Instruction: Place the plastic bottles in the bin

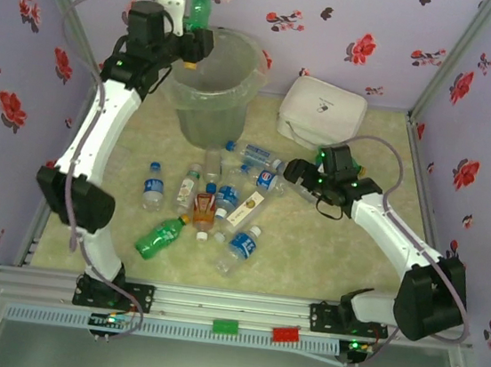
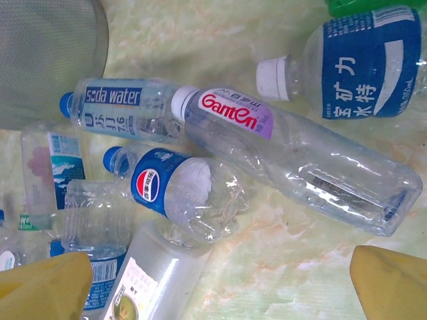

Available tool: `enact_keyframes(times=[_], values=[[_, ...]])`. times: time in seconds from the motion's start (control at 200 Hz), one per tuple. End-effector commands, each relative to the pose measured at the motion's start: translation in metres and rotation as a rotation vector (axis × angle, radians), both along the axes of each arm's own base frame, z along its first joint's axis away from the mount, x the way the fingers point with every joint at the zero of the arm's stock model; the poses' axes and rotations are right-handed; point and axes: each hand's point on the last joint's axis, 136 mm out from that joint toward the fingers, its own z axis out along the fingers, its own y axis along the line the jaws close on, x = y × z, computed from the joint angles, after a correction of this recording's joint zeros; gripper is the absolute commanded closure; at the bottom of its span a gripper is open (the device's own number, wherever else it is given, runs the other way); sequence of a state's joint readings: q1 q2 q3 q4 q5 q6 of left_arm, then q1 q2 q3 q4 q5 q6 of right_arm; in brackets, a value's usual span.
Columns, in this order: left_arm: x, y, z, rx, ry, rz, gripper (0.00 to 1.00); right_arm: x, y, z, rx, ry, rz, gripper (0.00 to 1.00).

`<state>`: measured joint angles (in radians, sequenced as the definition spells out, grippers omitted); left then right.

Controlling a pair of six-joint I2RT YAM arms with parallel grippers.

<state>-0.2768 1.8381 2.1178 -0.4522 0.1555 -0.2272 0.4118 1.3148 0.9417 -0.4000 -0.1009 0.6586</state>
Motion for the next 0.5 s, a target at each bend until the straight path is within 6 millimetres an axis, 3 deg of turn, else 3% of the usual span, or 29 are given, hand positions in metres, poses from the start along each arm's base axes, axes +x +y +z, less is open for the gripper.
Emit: enact_keyframes(times=[0.0,0.28,0.43,0.495], values=[[0.014,0.001,-0.038,0.089,0.136,-0.003,0.49,-0.003,-0.004,0.012,-0.031,-0.036,0.012,0.0],[0.043,-0.007,-0.092,0.127,0.267,-0.003,0.45,-0.012,-0.006,0.022,-0.041,-0.078,0.059,0.0],[0.044,-0.006,-0.093,0.121,0.27,0.002,0.27,-0.015,-0.004,0.018,-0.038,-0.07,0.079,0.0],[0.042,-0.007,-0.087,0.117,0.26,0.001,0.09,-0.015,-0.001,0.017,-0.031,-0.065,0.086,0.0]])
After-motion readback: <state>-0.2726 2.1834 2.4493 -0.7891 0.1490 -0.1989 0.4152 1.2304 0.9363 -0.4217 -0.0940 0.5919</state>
